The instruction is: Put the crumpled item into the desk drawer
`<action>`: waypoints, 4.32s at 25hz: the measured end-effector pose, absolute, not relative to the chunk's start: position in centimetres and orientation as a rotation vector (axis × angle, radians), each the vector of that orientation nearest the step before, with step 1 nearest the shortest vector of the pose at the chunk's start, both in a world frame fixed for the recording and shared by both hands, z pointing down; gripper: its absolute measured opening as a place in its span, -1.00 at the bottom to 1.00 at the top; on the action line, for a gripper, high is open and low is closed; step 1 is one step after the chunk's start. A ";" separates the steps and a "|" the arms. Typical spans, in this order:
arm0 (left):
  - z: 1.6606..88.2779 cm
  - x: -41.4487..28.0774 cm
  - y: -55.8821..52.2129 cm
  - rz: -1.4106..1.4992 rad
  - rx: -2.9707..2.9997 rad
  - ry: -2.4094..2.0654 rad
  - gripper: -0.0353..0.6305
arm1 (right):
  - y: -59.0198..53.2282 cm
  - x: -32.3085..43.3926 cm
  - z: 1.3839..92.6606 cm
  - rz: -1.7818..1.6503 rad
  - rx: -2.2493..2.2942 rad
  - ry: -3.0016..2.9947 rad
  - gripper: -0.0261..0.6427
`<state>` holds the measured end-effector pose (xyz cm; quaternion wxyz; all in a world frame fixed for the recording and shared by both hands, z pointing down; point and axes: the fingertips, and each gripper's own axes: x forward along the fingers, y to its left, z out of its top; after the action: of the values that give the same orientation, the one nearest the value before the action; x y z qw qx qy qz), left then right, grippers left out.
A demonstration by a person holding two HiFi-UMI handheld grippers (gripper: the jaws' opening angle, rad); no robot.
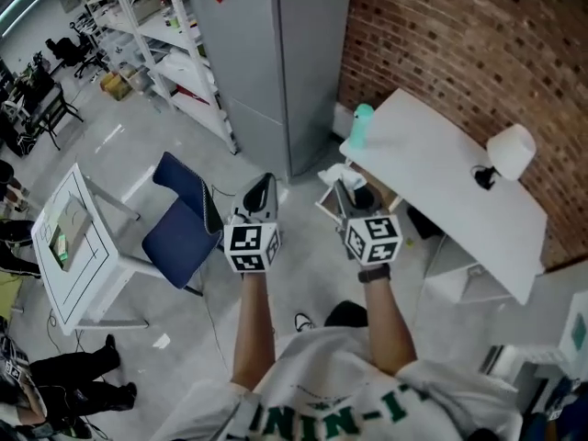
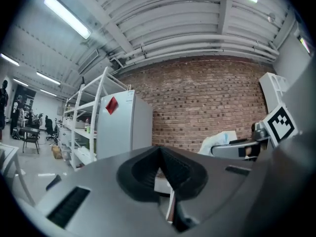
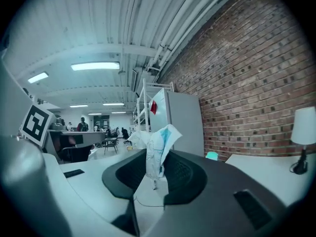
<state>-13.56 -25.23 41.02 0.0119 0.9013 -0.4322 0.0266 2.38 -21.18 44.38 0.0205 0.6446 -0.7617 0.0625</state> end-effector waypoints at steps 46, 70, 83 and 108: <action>71.8 16.1 -36.2 0.340 2.745 -0.530 -0.90 | -28.2 26.0 82.9 0.909 1.922 -1.818 -0.64; 88.8 16.5 -41.6 0.356 2.635 -0.498 -0.90 | -35.9 27.0 107.2 1.103 1.682 -1.614 -0.64; 88.5 15.6 -41.8 0.371 2.641 -0.547 -0.90 | -36.0 26.7 107.7 1.159 1.644 -1.594 -0.20; 71.4 15.3 -38.3 0.388 2.638 -0.702 -0.90 | -32.3 25.0 80.5 0.800 1.928 -1.829 -0.18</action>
<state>15.28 -38.25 71.42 0.1911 0.9391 -0.2498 0.1383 24.98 -32.31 80.46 0.1822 0.6831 -0.6479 0.2835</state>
